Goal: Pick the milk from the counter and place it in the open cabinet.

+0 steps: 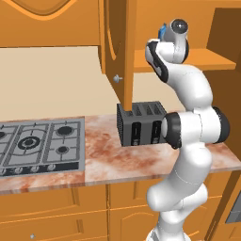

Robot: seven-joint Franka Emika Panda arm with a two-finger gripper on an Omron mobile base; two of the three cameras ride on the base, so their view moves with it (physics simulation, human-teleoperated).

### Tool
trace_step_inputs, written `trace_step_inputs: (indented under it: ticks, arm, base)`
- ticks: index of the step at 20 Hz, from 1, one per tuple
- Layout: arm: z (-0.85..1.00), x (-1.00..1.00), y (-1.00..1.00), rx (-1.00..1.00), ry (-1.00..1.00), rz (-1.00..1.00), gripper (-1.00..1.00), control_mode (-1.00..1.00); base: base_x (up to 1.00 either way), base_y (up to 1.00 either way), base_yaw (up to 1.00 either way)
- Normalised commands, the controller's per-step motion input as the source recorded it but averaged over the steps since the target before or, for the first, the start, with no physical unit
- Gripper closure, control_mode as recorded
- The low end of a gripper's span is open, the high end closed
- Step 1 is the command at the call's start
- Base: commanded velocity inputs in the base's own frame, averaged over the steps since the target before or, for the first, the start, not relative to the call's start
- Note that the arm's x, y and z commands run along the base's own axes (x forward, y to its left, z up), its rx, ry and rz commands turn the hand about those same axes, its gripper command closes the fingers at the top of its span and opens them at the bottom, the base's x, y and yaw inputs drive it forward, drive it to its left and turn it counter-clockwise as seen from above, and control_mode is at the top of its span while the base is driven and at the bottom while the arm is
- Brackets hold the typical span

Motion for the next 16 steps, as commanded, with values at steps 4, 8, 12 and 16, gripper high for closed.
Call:
trace_step_inputs:
  ticks: [4, 8, 12, 16]
  arm:
    - [-0.19, 0.00, 0.00, 0.00, 0.00, 0.00, 1.00, -1.00]
    - [-0.23, 0.00, 0.00, -0.01, 0.00, 0.00, 1.00, -1.00]
    - [-0.15, 0.00, 0.00, -0.01, 0.00, 0.00, 1.00, -1.00]
    - [-0.07, 0.02, 0.00, -0.01, 0.00, 0.00, 1.00, -1.00]
  base:
    - [0.00, 0.00, 0.00]
    - [0.00, 0.00, 0.00]
    - [0.00, 0.00, 0.00]
    - [0.00, 0.00, 0.00]
